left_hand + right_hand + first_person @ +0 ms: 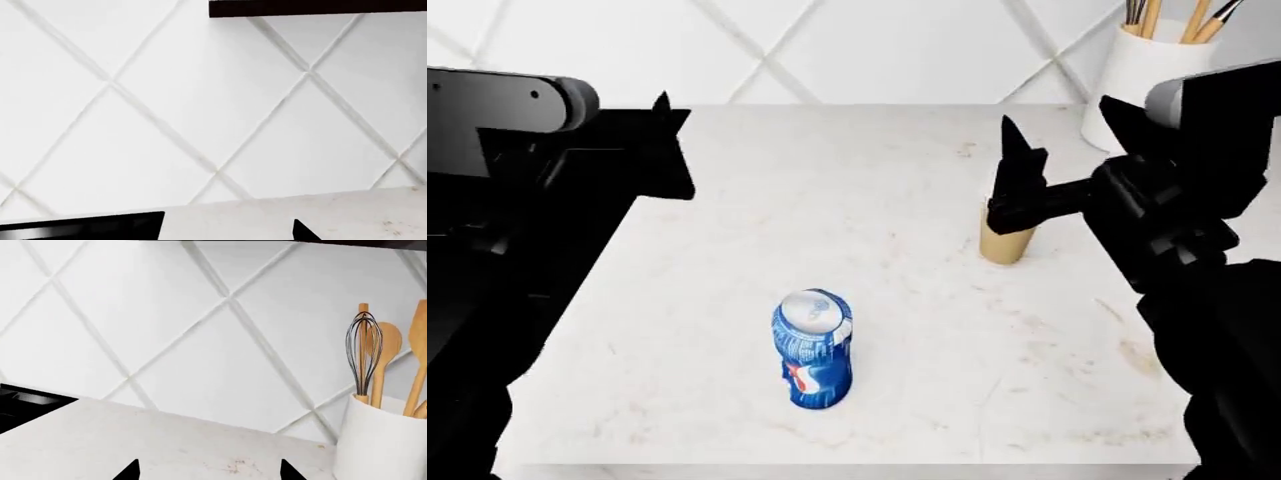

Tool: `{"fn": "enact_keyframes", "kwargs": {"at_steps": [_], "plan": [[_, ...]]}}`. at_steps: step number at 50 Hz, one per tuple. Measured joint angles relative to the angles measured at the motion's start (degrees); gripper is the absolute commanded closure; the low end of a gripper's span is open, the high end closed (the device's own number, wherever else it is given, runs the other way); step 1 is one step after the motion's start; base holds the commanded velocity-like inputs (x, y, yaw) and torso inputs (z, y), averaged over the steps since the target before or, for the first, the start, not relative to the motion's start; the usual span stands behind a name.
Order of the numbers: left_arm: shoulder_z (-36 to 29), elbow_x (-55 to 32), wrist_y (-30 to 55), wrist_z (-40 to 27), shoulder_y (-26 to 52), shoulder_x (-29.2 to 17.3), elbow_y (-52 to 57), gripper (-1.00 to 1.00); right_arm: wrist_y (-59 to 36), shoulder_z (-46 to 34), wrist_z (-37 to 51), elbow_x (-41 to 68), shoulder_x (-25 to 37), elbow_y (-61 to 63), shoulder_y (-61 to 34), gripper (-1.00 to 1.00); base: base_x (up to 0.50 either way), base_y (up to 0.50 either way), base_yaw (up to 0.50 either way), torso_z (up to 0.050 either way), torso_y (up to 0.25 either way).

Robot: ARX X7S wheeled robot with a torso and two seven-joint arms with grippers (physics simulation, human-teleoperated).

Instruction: Move the drinks to the dining counter.

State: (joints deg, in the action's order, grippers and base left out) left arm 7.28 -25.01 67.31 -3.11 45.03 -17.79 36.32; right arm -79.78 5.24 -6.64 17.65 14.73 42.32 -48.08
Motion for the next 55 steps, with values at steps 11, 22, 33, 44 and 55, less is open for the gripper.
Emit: {"fn": "enact_keyframes", "kwargs": {"at_steps": [11, 22, 33, 44, 55], "plan": [[-1.81, -2.97, 5.44, 1.78, 0.34, -1.31, 0.97, -1.0, -6.52, 0.67, 4.96, 7.58, 0.01, -6.06, 0.06, -1.0, 0.0, 0.0, 0.0, 0.0, 0.0], [-2.66, -3.93, 7.03, 2.2, 0.88, -1.85, 0.92, -1.0, -8.79, 2.02, 15.24, 21.79, 2.29, -10.94, 0.27, -1.0, 0.0, 0.0, 0.0, 0.0, 0.0], [-2.47, -4.5, 7.78, 2.3, 1.46, -2.11, 0.96, -1.0, -9.33, 2.99, 25.89, 33.13, 5.01, -14.36, 0.39, -1.0, 0.0, 0.0, 0.0, 0.0, 0.0], [-2.25, -4.75, 7.73, 2.29, 1.17, -2.32, 0.98, -1.0, -8.28, 3.0, 32.87, 39.43, 7.12, -16.78, 1.16, -1.0, 0.0, 0.0, 0.0, 0.0, 0.0], [-2.18, -4.98, 7.61, 2.25, 0.93, -2.47, 1.04, -1.0, -4.13, -0.67, 32.86, 39.49, 8.63, -21.67, 1.53, -1.0, 0.0, 0.0, 0.0, 0.0, 0.0]]}}
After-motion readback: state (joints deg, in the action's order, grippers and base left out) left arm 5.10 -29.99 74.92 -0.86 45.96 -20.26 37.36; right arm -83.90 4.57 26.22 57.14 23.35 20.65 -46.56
